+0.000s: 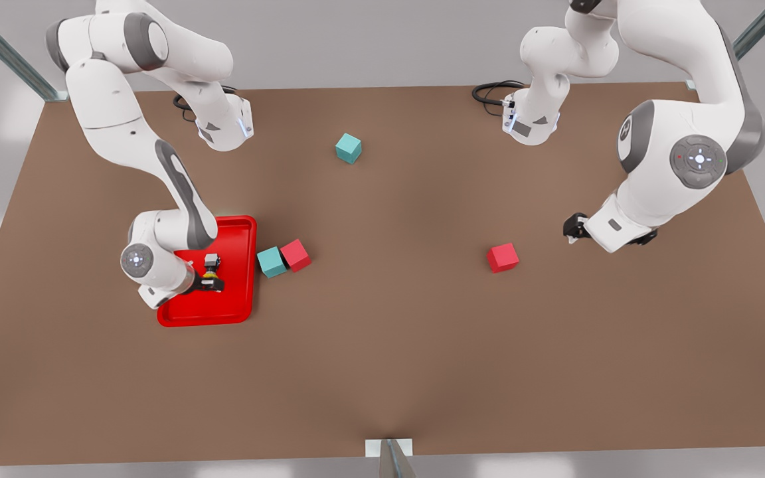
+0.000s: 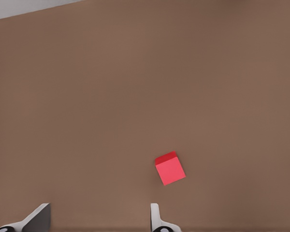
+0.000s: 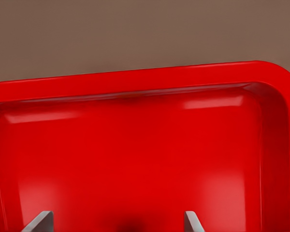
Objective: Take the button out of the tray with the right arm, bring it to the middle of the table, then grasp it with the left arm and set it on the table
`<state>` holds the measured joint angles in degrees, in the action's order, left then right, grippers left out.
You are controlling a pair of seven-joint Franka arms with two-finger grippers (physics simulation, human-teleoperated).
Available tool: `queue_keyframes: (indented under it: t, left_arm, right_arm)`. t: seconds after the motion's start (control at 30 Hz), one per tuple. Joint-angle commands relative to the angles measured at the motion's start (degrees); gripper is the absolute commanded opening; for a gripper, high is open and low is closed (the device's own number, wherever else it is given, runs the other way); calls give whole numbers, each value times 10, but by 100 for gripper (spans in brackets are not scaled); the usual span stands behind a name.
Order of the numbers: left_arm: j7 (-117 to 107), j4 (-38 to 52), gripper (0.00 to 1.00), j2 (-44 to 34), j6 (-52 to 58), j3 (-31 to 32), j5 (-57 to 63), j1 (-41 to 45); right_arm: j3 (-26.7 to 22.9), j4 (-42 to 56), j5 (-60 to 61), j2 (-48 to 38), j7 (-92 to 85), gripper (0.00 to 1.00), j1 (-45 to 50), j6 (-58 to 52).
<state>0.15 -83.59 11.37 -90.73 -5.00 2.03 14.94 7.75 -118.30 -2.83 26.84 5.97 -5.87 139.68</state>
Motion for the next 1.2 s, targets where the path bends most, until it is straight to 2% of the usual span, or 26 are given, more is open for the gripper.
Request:
queue_keyframes:
  t: [0.0, 0.1, 0.17, 0.43, 0.57, 0.67, 1.17]
  left_arm:
    - [-1, 0, 100, 0, 0, 0, 2, 0]
    - [0, 0, 100, 0, 0, 0, 2, 0]
    - [0, 0, 100, 0, 1, 0, 2, 0]
    - [-1, 0, 100, 1, 0, 0, 2, 0]
    - [-1, 0, 100, 1, 1, 1, 2, 0]
    - [-1, 0, 100, 1, 1, 1, 2, 0]
    - [-2, 0, 100, 1, 3, 1, 2, 1]
  right_arm:
    - [1, -4, 1, -4, -1, 100, 0, 14]
    - [2, -61, 1, -45, 5, 100, 0, 35]
    - [2, -131, 1, -79, 4, 100, 0, 122]
    - [2, -136, 1, -77, 2, 100, -2, 124]
    - [3, -175, 1, -101, 4, 100, -2, 127]
    - [3, -212, 1, -105, 4, 100, -2, 177]
    - [3, -204, 6, -89, 5, 100, -2, 190]
